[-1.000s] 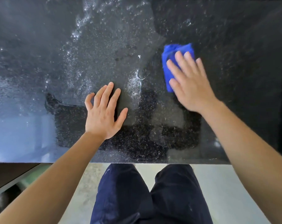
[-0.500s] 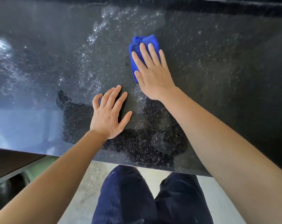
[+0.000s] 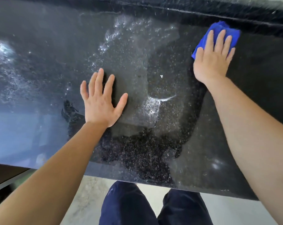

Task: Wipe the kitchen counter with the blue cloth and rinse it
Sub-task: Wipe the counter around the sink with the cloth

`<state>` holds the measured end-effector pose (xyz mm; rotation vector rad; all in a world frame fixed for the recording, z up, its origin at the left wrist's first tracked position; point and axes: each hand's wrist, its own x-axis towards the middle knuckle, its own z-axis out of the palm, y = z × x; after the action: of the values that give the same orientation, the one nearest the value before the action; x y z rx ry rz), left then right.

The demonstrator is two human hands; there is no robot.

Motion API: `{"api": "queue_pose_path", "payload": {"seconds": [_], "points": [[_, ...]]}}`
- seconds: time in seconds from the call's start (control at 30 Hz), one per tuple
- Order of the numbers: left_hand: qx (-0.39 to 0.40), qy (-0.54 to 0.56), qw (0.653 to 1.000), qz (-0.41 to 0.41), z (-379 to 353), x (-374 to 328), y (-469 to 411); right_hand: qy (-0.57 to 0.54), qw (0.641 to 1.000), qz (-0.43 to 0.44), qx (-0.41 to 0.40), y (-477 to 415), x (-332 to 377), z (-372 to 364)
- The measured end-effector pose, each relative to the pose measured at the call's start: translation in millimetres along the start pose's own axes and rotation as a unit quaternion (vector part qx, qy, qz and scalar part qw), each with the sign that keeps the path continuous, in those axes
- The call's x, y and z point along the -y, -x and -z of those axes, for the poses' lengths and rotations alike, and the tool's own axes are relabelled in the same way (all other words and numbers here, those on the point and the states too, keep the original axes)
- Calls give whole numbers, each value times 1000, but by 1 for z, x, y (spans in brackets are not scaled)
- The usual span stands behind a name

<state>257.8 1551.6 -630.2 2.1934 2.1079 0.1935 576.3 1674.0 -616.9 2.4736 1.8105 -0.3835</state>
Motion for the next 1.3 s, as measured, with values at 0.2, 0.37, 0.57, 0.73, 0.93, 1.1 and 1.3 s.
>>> {"api": "queue_pose_path", "payload": {"seconds": [0.2, 0.37, 0.57, 0.73, 0.93, 1.1, 1.3], "points": [[13, -3, 1000, 20, 0, 0, -3, 22, 974, 226, 5, 27, 130, -20], [40, 0, 999, 27, 4, -2, -6, 52, 922, 379, 52, 28, 110, -16], [76, -18, 996, 38, 8, -3, -9, 51, 968, 243, 42, -23, 26, 6], [81, -25, 996, 36, 9, -5, -11, 66, 953, 295, 13, -36, 84, 0], [75, -27, 996, 37, 10, -8, -12, 45, 910, 413, 12, -30, 177, -16], [67, -30, 997, 33, 10, -8, -12, 51, 863, 503, 24, -25, 199, -23], [83, -39, 995, 35, 12, -8, -12, 31, 891, 452, 17, -33, 76, -9]]}}
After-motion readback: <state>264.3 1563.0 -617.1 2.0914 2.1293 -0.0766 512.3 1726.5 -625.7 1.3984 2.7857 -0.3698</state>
